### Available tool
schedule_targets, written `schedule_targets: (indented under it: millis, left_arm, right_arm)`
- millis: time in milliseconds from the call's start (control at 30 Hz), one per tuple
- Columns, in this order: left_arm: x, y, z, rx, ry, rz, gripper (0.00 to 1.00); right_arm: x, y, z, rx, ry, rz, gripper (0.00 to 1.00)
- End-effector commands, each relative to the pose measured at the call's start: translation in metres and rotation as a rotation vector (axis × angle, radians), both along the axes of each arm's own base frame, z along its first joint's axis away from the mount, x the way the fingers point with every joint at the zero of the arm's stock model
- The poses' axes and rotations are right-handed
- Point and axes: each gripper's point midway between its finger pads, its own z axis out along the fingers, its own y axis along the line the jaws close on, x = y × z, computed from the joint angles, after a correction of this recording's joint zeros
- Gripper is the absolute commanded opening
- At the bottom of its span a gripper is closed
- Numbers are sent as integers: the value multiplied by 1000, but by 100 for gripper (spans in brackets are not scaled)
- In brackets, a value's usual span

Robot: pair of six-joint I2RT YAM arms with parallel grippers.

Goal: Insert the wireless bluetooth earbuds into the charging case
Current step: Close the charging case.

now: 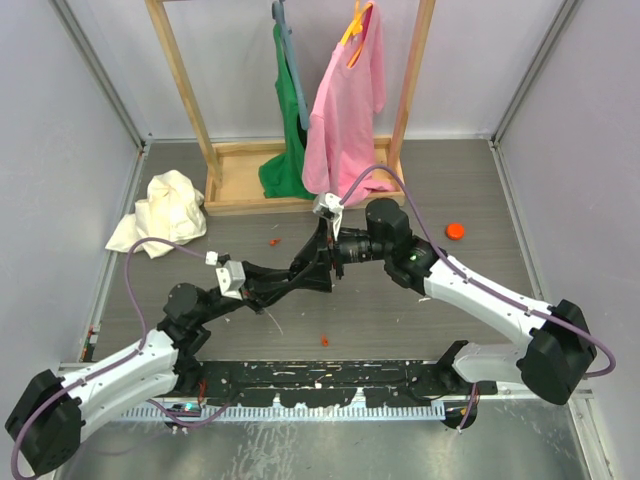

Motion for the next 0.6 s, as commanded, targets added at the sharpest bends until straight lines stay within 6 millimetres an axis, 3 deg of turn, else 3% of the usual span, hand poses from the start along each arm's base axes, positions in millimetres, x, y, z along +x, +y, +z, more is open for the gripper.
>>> schedule_targets:
  millis: [0, 433, 567]
  left_arm:
    - [6, 0, 29, -70, -43, 24, 0]
    - [35, 4, -4, -19, 145, 158, 0]
    - [46, 5, -14, -10, 243, 210, 2]
  right_arm:
    - [-9, -2, 30, 50, -98, 65, 76]
    - [4, -16, 12, -46, -141, -31, 75]
    - [32, -29, 1, -109, -171, -221, 77]
